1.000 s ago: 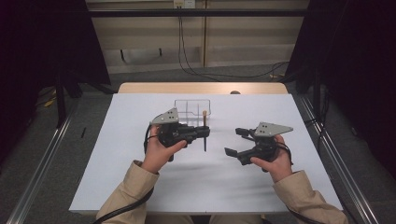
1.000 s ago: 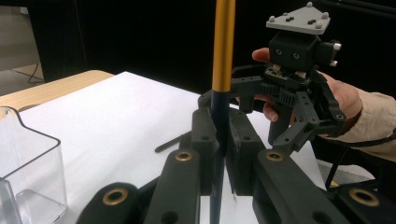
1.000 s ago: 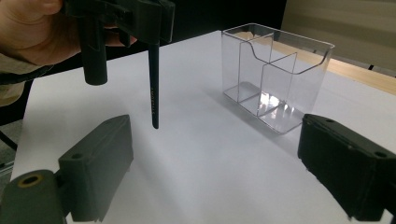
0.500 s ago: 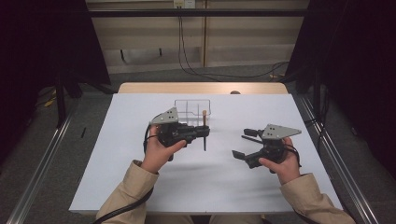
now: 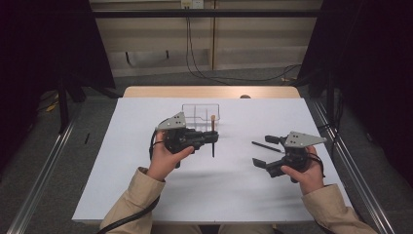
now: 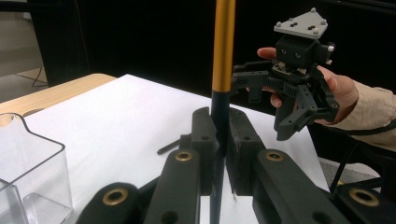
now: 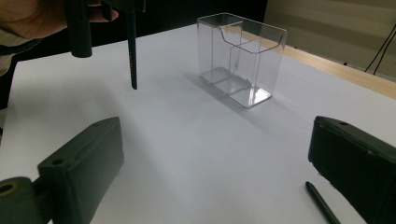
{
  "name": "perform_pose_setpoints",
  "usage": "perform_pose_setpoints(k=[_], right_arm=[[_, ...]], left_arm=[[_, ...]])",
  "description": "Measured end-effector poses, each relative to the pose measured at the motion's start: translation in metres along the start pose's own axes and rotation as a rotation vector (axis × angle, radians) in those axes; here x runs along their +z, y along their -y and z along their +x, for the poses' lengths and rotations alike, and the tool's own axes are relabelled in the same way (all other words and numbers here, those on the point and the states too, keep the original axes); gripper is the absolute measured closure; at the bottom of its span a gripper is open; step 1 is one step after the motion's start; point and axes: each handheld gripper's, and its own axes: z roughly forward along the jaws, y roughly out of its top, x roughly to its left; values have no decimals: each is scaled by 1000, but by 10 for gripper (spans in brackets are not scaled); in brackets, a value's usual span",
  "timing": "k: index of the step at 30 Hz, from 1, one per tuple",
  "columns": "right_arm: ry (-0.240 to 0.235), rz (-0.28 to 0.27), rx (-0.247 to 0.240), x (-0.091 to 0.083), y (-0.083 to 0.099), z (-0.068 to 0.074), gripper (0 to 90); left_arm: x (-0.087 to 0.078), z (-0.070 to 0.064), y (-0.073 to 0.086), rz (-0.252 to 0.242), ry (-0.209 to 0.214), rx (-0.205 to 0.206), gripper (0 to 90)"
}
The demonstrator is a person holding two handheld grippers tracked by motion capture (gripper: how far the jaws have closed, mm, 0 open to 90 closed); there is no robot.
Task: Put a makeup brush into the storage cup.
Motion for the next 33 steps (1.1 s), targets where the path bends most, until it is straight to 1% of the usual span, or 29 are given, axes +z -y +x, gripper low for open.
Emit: perform_pose_setpoints(k=[2,4,11,21,28,33], right_arm=[[9,7,-4,-3,2,-2,27],[13,8,6,-6,3,-4,27],[36,9,10,-16,9,-9,27],[56,8,7,-25,13,-12,27],[68,9,17,-32,17,-15,27],[73,5,15,-35,19,-15,27]], left_arm=[[0,0,0,-1,-2,2,833],[-1,0,-1,-6,-3,2,833],[-1,1,0,-6,-3,1,833],[-1,1,0,-6,-5,3,833],[-3,2,-1,-12,-11,3,833],[-4,2,-2,-13,-13,8,833]])
